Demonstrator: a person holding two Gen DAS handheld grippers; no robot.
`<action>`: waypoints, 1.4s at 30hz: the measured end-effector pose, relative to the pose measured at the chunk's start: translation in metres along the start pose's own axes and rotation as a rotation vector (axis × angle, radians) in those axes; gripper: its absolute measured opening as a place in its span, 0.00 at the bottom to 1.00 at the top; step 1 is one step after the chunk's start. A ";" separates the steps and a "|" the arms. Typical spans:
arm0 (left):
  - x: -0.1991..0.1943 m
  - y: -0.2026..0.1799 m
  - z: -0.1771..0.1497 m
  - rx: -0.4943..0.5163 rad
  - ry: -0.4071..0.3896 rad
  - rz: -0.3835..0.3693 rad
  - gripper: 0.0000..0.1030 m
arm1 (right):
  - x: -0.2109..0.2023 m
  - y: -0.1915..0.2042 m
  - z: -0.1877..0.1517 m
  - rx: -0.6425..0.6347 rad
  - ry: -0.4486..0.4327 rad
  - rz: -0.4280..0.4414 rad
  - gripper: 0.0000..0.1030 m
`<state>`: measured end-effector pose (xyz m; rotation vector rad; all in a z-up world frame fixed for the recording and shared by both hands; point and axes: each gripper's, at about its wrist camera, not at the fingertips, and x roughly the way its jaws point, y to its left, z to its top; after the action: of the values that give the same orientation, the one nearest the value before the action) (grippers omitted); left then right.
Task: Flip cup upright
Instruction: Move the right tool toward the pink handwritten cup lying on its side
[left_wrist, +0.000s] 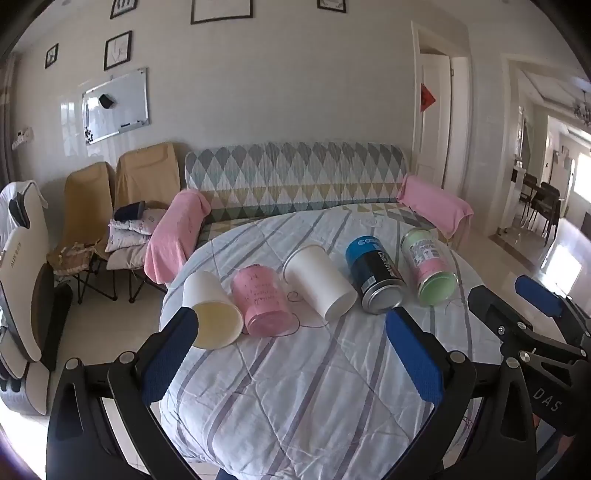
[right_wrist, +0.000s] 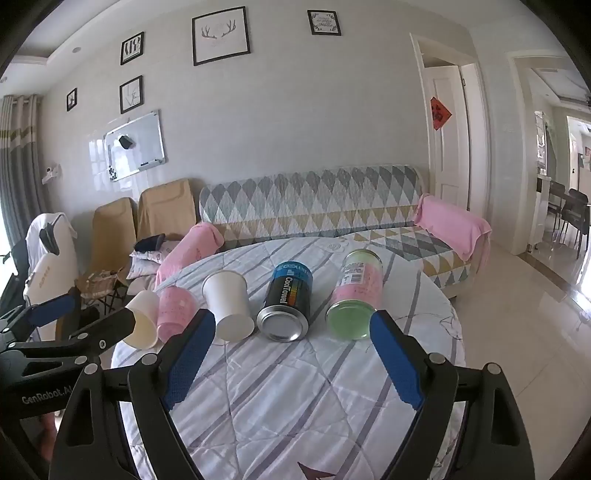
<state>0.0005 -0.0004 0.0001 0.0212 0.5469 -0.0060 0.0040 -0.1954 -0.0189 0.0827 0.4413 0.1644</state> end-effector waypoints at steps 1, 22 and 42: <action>0.000 0.000 0.000 0.001 -0.001 0.001 1.00 | 0.000 0.000 0.000 0.000 -0.001 -0.001 0.84; 0.015 0.029 -0.014 -0.013 0.005 0.004 1.00 | 0.005 0.007 -0.002 -0.012 0.023 0.002 0.84; 0.007 0.072 -0.008 -0.084 0.020 0.017 1.00 | 0.013 0.016 -0.005 -0.020 0.047 0.025 0.84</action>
<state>0.0034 0.0713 -0.0091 -0.0558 0.5666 0.0334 0.0116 -0.1771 -0.0272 0.0653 0.4860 0.1958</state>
